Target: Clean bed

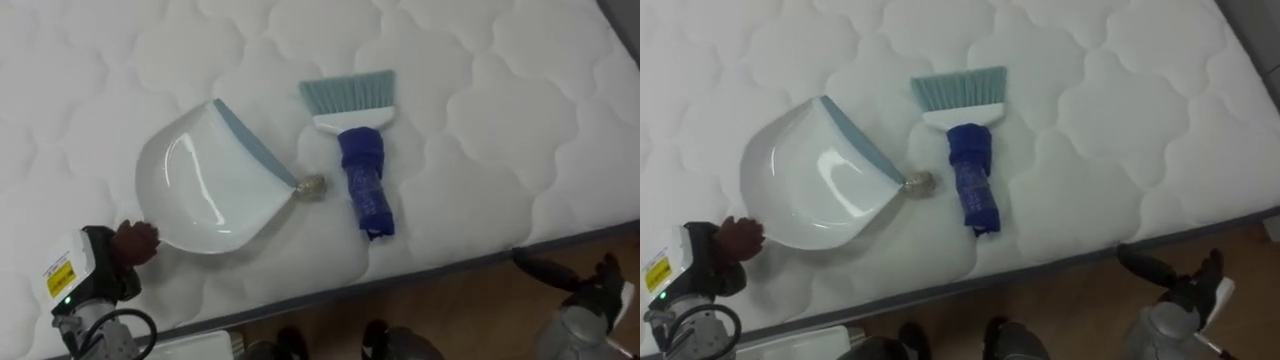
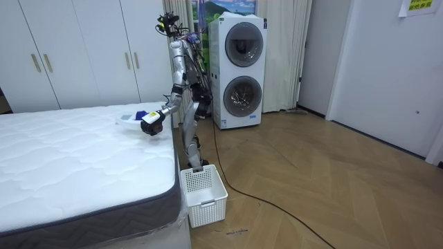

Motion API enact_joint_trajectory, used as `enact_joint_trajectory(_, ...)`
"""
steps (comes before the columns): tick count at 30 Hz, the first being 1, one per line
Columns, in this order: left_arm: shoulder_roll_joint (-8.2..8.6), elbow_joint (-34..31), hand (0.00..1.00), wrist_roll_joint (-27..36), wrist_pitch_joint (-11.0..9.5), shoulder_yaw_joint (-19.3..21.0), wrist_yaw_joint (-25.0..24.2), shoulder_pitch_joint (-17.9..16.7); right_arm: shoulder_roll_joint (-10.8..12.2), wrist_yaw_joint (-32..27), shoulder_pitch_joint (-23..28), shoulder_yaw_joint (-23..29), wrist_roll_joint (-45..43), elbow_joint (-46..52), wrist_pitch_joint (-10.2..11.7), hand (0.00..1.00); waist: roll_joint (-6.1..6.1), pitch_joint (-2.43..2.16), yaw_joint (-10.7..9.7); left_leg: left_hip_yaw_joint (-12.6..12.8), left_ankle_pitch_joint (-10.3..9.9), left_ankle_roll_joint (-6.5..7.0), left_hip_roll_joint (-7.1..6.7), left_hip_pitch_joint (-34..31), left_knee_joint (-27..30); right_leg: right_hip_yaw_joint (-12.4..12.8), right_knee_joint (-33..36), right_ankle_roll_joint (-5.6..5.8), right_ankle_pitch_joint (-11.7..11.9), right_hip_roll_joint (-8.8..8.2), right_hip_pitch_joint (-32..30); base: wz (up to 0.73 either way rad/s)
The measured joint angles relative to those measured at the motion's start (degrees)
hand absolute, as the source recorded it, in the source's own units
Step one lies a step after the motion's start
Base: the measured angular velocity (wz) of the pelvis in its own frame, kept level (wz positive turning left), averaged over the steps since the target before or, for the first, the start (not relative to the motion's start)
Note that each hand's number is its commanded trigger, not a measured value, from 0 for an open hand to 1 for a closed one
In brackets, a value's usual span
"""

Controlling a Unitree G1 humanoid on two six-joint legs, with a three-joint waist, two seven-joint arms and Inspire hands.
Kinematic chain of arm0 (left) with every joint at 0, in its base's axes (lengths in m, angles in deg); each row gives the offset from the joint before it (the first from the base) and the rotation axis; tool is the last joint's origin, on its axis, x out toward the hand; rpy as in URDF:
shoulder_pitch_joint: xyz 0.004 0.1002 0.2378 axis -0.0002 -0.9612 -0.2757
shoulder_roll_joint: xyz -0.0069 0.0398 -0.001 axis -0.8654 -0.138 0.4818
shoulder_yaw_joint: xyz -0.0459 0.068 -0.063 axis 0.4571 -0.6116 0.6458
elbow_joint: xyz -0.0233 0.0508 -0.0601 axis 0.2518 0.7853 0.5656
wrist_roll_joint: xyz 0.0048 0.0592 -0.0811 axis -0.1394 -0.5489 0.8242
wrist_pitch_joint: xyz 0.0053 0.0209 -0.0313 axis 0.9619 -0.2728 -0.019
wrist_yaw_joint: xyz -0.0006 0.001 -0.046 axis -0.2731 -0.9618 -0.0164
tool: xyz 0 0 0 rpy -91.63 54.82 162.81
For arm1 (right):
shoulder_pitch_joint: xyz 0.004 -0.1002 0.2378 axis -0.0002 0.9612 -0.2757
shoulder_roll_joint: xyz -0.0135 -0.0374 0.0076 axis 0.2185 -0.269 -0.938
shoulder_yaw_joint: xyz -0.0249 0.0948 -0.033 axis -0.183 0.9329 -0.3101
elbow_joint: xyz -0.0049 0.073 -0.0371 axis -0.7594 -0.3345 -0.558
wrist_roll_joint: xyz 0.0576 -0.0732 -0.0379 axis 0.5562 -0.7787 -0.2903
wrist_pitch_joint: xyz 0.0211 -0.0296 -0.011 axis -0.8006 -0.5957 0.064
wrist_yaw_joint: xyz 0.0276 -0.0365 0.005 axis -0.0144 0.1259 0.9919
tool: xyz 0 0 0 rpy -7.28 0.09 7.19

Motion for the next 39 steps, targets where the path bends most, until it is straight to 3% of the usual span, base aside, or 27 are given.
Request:
enact_joint_trajectory(6, -0.09, 0.61, 1.0, -0.32, -0.89, -0.03, -0.08, -0.09, 0.15, -5.7, -0.45, 0.02, -11.54, 6.65, 4.0, 0.0, 0.01, 0.0, 0.05, 0.09, 0.0, 0.0, 0.07, 0.0, 0.05, -0.07, -0.21, 0.03, 0.01, 0.04, -0.03, 0.0)
enact_joint_trajectory(11, -0.15, 1.17, 1.0, -5.01, -1.05, 0.07, -0.04, 0.05, 0.65, -8.59, -0.73, -0.13, -18.97, 12.56, 5.0, 0.0, -0.01, -0.01, 0.26, 0.35, 0.01, 0.01, 0.01, 0.07, -0.47, 0.08, -0.21, 0.03, 0.01, 0.0, -0.18, 0.0)
enact_joint_trajectory(17, -0.16, 1.78, 1.0, -6.23, -0.48, -0.05, -0.13, -0.02, 0.74, -10.43, -1.82, -0.67, -23.51, 17.56, 5.32, 0.0, -0.4, 0.0, 0.21, 0.89, 0.03, 0.05, -0.05, -0.03, -0.47, 0.55, -0.11, 0.06, 0.03, -0.05, -0.67, -0.02)
enact_joint_trajectory(22, -0.25, 3.03, 1.0, -6.09, -0.6, -0.21, -1.35, -0.15, 0.73, -10.4, -2.49, -1.43, -28.25, 21.69, 5.55, 0.0, -0.46, 0.04, 0.37, 0.93, 0.04, 0.07, -0.09, -0.13, 0.02, 0.61, 0.11, 0.17, -0.04, -0.21, -0.76, 0.0)
enact_joint_trajectory(30, -1.58, 3.9, 1.0, -5.88, -1.51, -1.67, -1.76, -0.28, 0.5, -10.15, -4.7, -6.72, -29.17, 22.52, 8.22, 0.0, -0.62, 0.11, 1.94, 0.73, 0.03, 0.09, 0.02, -0.12, -0.16, -0.03, -0.18, 0.17, -0.05, -0.25, -0.4, 0.03)
enact_joint_trajectory(34, -2.17, 3.8, 1.0, -5.89, -1.98, -1.65, -1.59, -0.13, 0.56, -7.26, -4.49, -8.59, -29.18, 21.4, 8.83, 0.0, -0.15, 0.38, 2.01, 0.23, 0.01, 0.12, 0.34, -0.05, -0.34, -1.38, -1.16, 0.18, -0.04, -0.14, 0.82, 0.11)
enact_joint_trajectory(39, -2.26, 3.7, 1.0, -6.02, -2.17, -1.58, -1.63, -0.18, 0.69, -3.64, -4.21, -8.79, -29.19, 19.18, 8.84, 0.0, 0.39, 0.65, 3.74, 0.48, -0.23, 0.25, 0.77, -0.24, -0.03, -1.84, -1.52, 0.15, -0.07, 0.1, 0.75, -0.02)
